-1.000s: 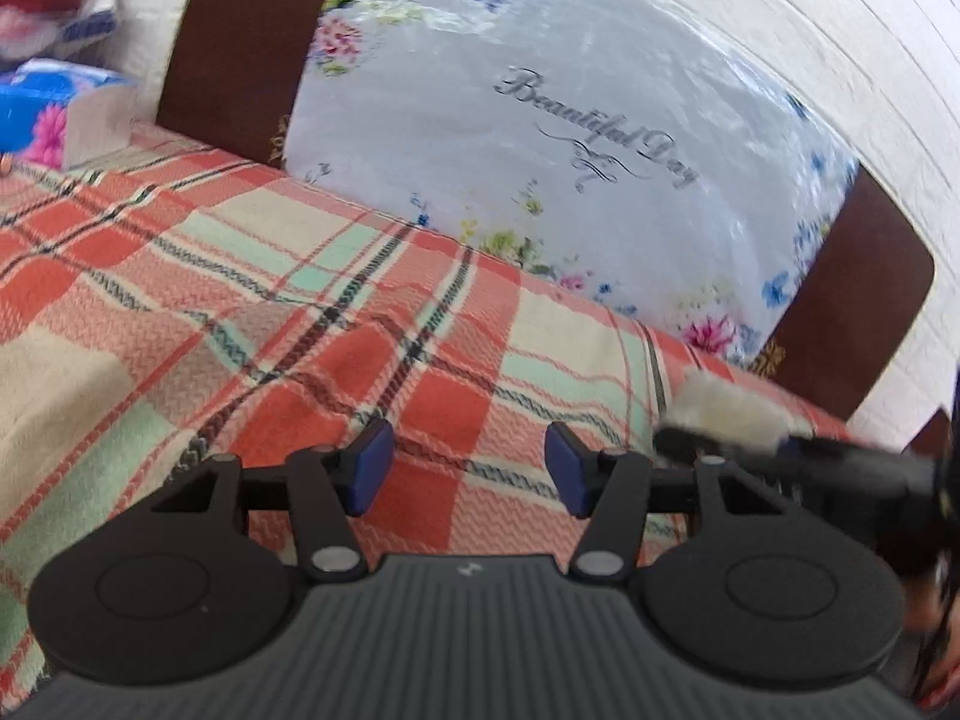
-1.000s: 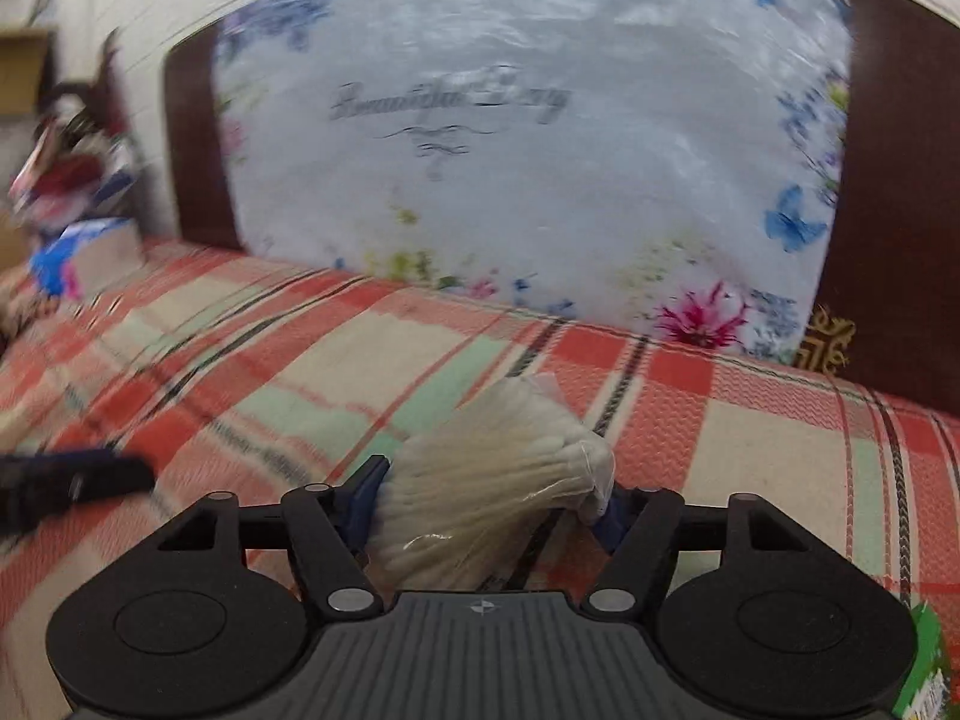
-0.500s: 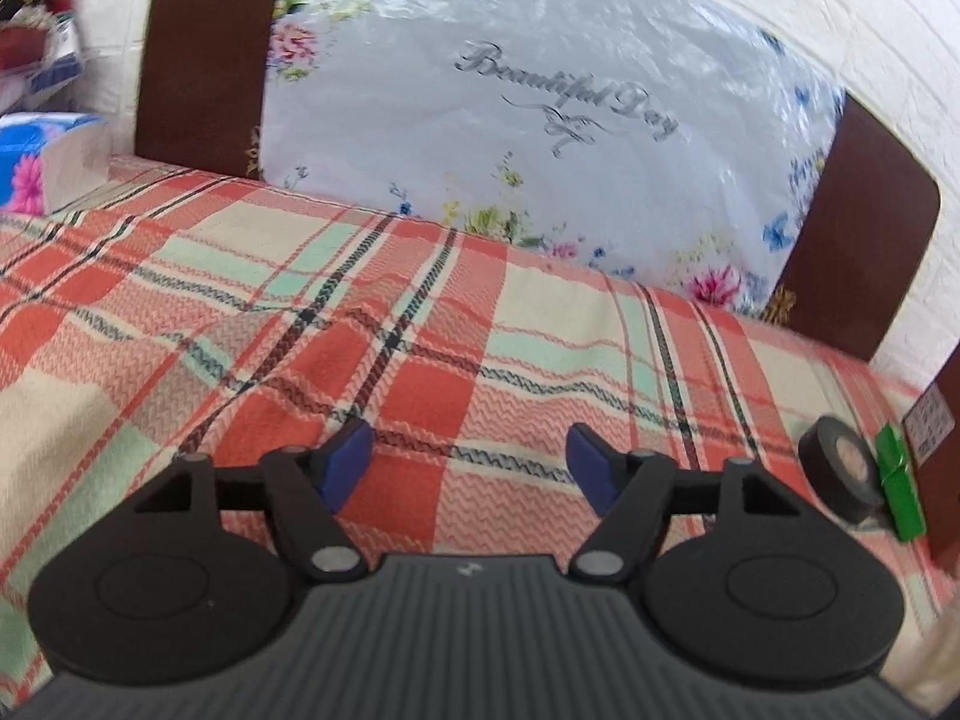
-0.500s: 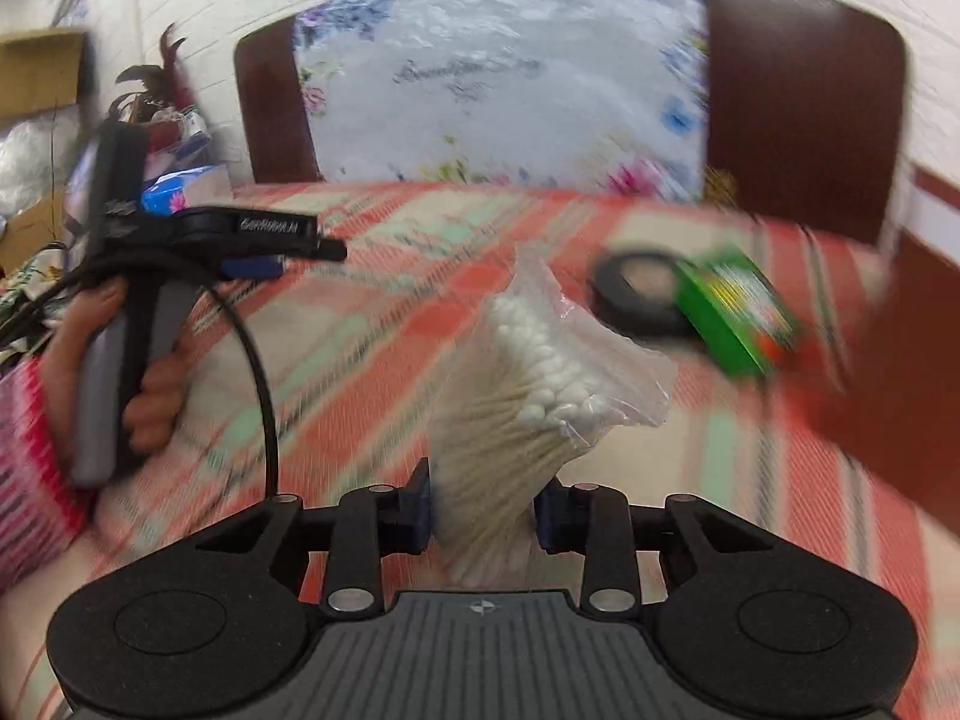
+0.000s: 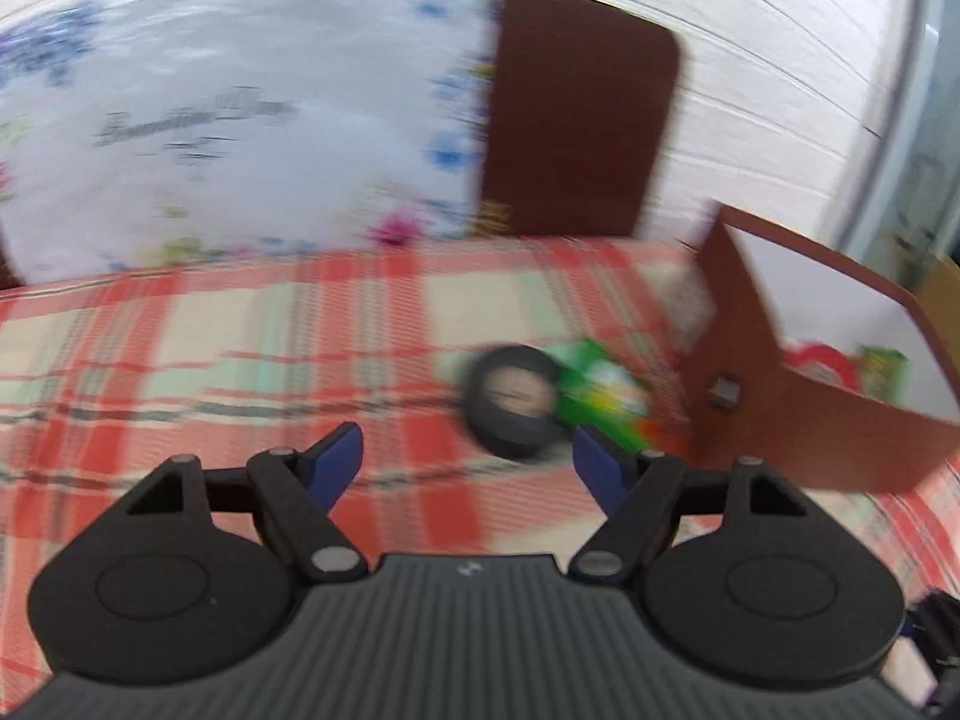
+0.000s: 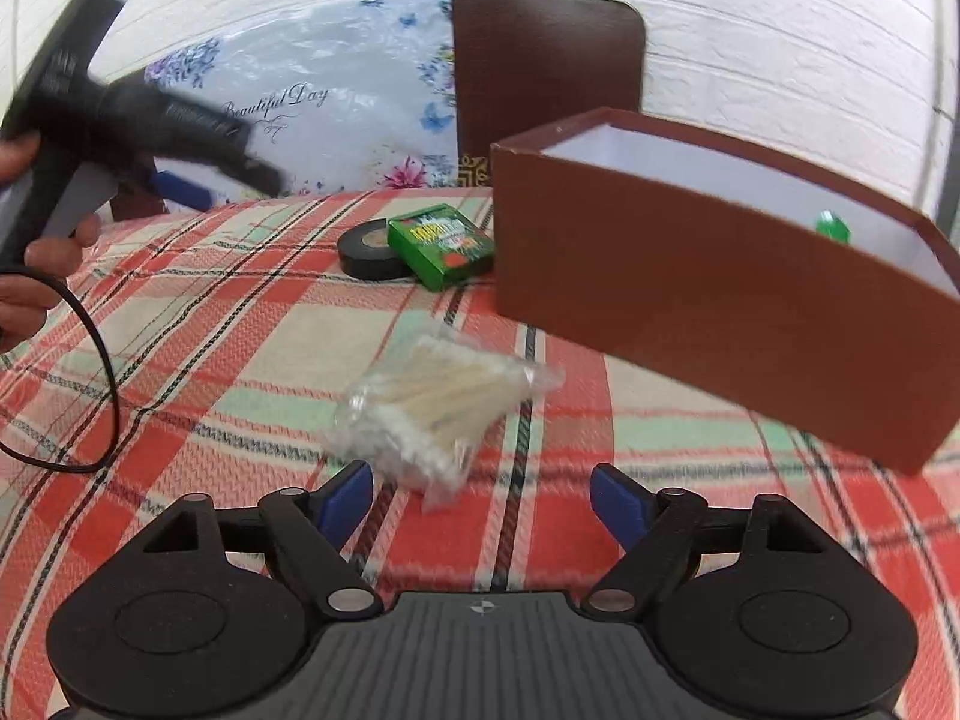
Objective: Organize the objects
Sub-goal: 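Move the left gripper back over the table to the cotton swab bag, then grasp the bag of cotton swabs with the left gripper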
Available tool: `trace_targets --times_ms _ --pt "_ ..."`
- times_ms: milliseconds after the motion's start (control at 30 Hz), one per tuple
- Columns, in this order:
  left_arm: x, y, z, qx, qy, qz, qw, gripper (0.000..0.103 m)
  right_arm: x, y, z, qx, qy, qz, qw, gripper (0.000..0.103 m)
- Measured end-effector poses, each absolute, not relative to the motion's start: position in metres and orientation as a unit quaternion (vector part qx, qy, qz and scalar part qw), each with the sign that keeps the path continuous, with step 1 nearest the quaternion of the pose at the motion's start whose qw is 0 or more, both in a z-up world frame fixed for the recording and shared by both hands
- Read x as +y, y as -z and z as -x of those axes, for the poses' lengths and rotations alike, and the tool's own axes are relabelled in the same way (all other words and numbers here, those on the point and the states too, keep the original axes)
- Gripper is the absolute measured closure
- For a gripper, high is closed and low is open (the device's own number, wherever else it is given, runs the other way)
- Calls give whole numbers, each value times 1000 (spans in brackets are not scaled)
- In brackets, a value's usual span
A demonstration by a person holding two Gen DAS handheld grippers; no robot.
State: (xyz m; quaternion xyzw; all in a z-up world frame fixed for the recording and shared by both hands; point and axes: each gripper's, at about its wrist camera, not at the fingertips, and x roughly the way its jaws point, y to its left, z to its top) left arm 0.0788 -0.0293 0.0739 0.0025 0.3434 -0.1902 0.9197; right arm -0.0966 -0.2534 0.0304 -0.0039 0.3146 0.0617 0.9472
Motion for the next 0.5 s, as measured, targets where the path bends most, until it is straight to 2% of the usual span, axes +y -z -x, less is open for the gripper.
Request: trace_targets --times_ms 233,300,500 --pt "-99 -54 -45 384 264 -28 884 24 -262 -32 105 304 -71 -15 950 20" --pt "-107 -44 -45 399 258 -36 879 17 -260 -32 102 301 -75 -12 951 20" --pt "-110 -23 -52 429 241 -41 870 15 -252 -28 79 296 -69 7 953 20"
